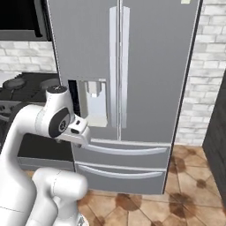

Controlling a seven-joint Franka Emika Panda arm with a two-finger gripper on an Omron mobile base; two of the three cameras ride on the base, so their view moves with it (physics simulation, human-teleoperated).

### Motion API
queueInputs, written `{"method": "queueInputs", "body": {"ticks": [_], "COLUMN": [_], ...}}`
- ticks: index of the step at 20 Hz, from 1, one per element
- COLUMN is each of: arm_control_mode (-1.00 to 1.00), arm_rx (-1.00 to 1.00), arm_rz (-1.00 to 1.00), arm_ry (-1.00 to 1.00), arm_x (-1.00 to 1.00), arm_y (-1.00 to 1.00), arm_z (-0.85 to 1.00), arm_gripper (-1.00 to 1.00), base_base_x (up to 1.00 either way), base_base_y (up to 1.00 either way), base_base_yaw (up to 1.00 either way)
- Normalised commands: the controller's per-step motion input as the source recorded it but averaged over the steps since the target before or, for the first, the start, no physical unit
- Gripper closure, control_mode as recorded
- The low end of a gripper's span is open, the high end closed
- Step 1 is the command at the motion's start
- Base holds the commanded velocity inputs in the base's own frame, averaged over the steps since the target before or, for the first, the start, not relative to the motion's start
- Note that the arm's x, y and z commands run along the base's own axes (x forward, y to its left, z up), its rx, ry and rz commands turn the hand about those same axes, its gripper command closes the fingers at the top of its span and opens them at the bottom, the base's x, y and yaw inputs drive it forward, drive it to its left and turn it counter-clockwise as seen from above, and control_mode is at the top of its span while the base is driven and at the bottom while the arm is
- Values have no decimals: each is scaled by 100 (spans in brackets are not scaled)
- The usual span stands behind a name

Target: Place one of the steaks on the plate and the other in the bowl. Then place the bowl in the fridge.

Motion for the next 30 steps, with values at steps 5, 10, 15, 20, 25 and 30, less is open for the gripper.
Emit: {"method": "queueInputs", "body": {"ticks": [5, 10, 15, 20, 25, 30], "arm_control_mode": [100, 100, 100, 100, -100, -100], "arm_rx": [0, 0, 0, 0, 0, -2], "arm_rz": [0, 0, 0, 0, 1, 0], "arm_ry": [0, 0, 0, 0, 0, 0], "arm_x": [0, 0, 0, 0, 9, 42], "arm_y": [0, 0, 0, 0, 7, 2], "arm_z": [0, 0, 0, 0, 0, 8], "arm_gripper": [-100, -100, -100, -100, -100, -100], "base_base_x": [9, 0, 3, 13, 9, 0], "base_base_y": [-64, -33, 4, 28, 13, 0], "base_base_yaw": [0, 3, 1, 2, 1, 0]}}
